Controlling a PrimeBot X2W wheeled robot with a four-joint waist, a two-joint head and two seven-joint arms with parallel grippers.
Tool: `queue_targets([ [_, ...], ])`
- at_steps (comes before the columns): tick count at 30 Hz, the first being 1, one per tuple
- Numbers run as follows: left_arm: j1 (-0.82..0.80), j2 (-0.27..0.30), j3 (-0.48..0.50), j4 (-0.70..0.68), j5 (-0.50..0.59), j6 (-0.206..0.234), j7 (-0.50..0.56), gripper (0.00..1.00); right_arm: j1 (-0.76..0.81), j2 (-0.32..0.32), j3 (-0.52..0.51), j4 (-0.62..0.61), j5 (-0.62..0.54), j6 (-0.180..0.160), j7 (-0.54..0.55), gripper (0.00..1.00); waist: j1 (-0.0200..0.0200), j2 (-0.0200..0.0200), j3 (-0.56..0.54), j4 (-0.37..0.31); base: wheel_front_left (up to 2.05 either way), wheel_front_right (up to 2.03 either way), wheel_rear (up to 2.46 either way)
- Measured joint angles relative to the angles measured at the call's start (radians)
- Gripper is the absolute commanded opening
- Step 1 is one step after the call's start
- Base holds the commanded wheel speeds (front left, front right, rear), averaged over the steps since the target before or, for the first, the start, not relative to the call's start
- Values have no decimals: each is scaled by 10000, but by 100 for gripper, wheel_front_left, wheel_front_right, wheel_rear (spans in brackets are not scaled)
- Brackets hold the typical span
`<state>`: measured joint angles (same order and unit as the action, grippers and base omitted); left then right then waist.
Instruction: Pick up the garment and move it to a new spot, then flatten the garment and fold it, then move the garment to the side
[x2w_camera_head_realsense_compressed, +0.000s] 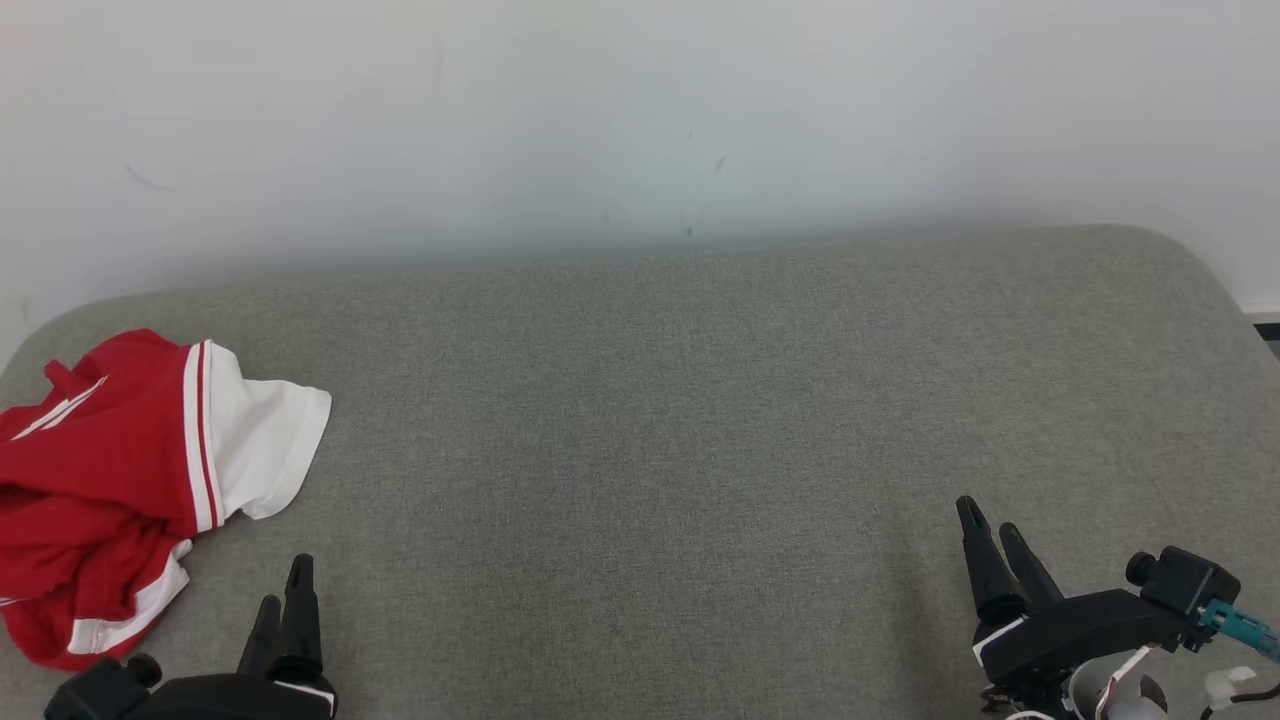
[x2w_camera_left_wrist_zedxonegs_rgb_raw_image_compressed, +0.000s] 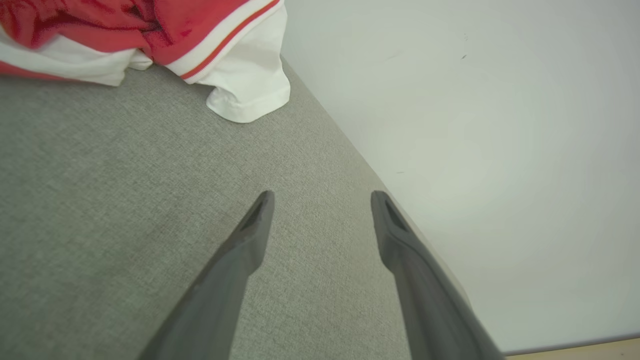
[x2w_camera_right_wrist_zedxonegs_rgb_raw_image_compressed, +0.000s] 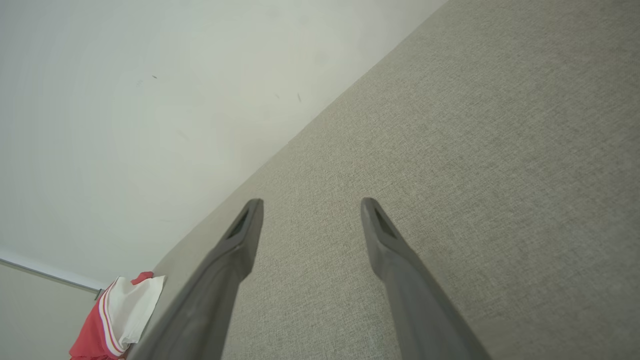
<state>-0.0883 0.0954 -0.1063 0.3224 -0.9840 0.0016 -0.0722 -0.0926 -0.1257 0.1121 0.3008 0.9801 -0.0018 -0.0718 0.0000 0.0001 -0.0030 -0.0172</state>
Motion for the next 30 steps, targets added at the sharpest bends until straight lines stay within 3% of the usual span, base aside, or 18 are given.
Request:
queue_targets([
  [30,4,-245,205,-12,5195,784,-1066,100,-78,-357,826,-458,-4395,-784,-1074,100,1,-1,-42,-90,0,0,0],
])
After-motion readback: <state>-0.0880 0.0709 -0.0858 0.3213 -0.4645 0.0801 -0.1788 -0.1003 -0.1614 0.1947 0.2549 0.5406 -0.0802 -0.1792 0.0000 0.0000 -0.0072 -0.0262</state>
